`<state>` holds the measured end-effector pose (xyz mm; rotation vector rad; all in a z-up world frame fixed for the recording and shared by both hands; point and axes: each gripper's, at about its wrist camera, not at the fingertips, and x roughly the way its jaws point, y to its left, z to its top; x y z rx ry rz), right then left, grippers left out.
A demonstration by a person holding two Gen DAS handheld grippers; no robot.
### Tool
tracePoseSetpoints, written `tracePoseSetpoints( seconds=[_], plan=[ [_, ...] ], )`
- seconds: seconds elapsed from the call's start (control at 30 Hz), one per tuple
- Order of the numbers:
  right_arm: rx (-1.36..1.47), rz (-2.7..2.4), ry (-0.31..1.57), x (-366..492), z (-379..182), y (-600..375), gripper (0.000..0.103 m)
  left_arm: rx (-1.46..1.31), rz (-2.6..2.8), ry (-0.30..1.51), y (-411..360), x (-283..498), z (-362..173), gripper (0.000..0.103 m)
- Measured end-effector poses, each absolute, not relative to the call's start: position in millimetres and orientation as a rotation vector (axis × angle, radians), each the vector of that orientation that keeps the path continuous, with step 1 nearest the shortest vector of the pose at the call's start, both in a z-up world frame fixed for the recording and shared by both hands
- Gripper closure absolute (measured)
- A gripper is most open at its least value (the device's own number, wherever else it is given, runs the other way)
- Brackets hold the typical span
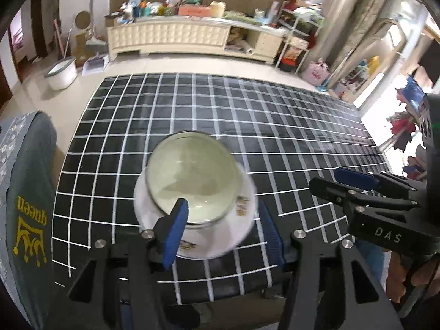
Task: Organize plates and bowls
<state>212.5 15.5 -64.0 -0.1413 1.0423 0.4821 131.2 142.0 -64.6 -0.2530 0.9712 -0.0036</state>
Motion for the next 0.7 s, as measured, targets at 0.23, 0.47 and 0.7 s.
tracePoseSetpoints(
  seconds=[0.23, 0.47, 0.7],
  plan=[
    [-0.113, 0.383, 0.872, 175.2, -29.0, -27.0, 0.025, -0.196, 0.030, 0.903, 113.4, 109.6, -42.2, 0.051],
    [-0.120, 0.313, 0.767, 145.0, -8.8, -53.4, 0.016, -0.129, 0.021, 0.840, 92.3, 89.0, -29.6, 0.051],
    [-0.096, 0.280, 0.698, 122.1, 8.8, -77.0, 0.014, -0.112, 0.005, 0.766, 73.1, 67.5, -11.6, 0.022]
  ],
)
